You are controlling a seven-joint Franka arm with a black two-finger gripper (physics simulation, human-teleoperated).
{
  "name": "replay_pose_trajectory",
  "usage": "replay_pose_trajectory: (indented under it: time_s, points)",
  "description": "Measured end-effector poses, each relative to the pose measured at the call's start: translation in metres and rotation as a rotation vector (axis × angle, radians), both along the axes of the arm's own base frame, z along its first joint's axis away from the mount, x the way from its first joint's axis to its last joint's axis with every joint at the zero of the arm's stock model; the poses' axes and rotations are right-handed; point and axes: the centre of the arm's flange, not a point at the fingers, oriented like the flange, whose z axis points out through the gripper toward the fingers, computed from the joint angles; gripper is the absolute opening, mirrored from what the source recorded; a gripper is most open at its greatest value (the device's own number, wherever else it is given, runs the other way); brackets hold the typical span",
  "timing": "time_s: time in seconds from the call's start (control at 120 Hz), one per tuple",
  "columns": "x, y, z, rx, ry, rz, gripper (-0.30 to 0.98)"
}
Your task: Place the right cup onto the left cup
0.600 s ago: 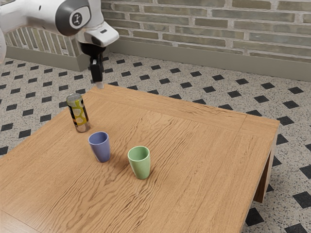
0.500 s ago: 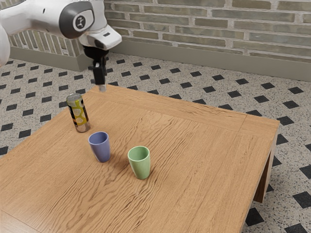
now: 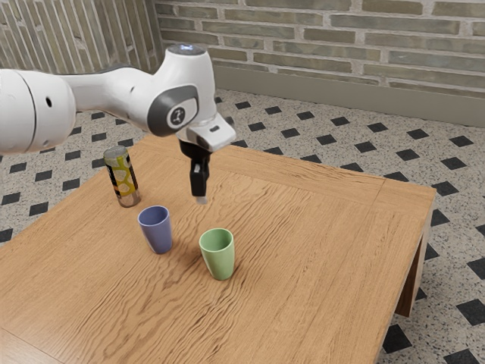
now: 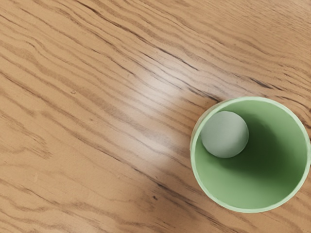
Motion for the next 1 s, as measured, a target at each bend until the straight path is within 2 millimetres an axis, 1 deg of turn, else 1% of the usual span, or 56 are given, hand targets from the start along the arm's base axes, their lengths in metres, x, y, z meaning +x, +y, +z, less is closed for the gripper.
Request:
replay_pose_trajectory:
  time_s: [0.242,0.317,0.425,0.533,0.592,0.717,0.842,0.917,1.0]
  points:
    - [-0.014,-0.008,-0.048,-0.001,0.018,0.001,0.69]
    - [-0.016,-0.012,-0.058,-0.003,0.017,0.001,0.69]
    - [-0.019,-0.013,-0.074,-0.004,0.018,0.008,0.69]
    - [-0.017,-0.014,-0.086,-0.004,0.011,0.014,0.68]
    - [-0.016,-0.017,-0.091,-0.005,0.002,0.013,0.6]
    - [-0.014,-0.022,-0.095,-0.009,-0.013,0.015,0.38]
    - [-0.017,-0.022,-0.102,-0.01,-0.012,0.027,0.15]
    - [-0.021,-0.022,-0.108,-0.012,-0.01,0.035,0.06]
    - [-0.022,-0.023,-0.11,-0.016,-0.014,0.041,0.0]
